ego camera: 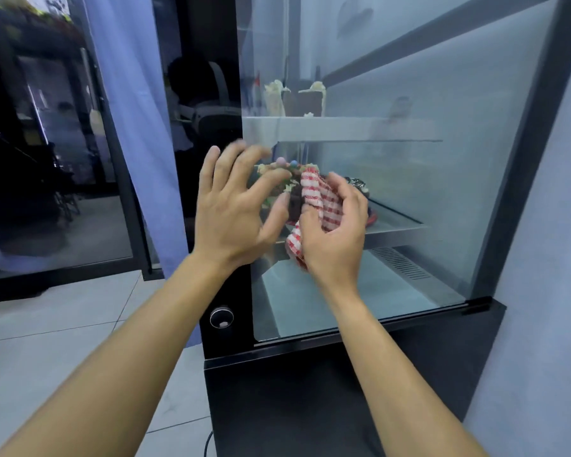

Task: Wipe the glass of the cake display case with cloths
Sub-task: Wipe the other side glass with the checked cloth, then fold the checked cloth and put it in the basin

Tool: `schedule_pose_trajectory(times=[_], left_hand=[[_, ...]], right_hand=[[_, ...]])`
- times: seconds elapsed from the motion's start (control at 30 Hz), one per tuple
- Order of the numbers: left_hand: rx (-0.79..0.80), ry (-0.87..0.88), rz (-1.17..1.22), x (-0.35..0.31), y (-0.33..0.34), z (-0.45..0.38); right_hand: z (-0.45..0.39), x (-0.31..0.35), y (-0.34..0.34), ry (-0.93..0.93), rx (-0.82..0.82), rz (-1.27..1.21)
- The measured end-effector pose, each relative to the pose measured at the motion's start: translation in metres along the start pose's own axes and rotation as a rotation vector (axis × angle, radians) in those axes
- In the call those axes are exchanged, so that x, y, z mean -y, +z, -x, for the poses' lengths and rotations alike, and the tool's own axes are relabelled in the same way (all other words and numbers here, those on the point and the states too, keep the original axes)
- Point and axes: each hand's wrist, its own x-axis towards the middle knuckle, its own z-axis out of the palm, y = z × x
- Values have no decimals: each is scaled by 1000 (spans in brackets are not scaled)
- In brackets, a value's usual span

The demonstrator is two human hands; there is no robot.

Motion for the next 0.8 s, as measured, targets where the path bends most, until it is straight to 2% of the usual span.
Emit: schedule_pose_trajectory(times=[0.07, 0.17, 0.27, 0.33, 0.43, 0.5, 0.67, 0.8], left_hand=[[125, -60, 322, -17, -11, -9], [410, -371, 945, -33, -25, -19], [449, -493, 1146, -32, -24, -23], [443, -550, 1229, -26, -21, -21], [483, -552, 1227, -14, -20, -16], [557, -527, 1189, -10, -20, -18], [683, -468, 987, -15, -17, -50], [771, -397, 737, -20, -11, -79]], right_hand=[[-7, 14, -6, -10, 38, -60], [-9, 28, -13, -85, 118, -63], [-9, 26, -21, -167, 215, 5], [-13, 19, -31, -145, 299, 18], [-21, 13, -48, 67, 409, -77], [-30, 13, -58, 170, 416, -49], [-62, 28, -76, 241, 390, 73], [-88, 41, -90, 257, 382, 130]])
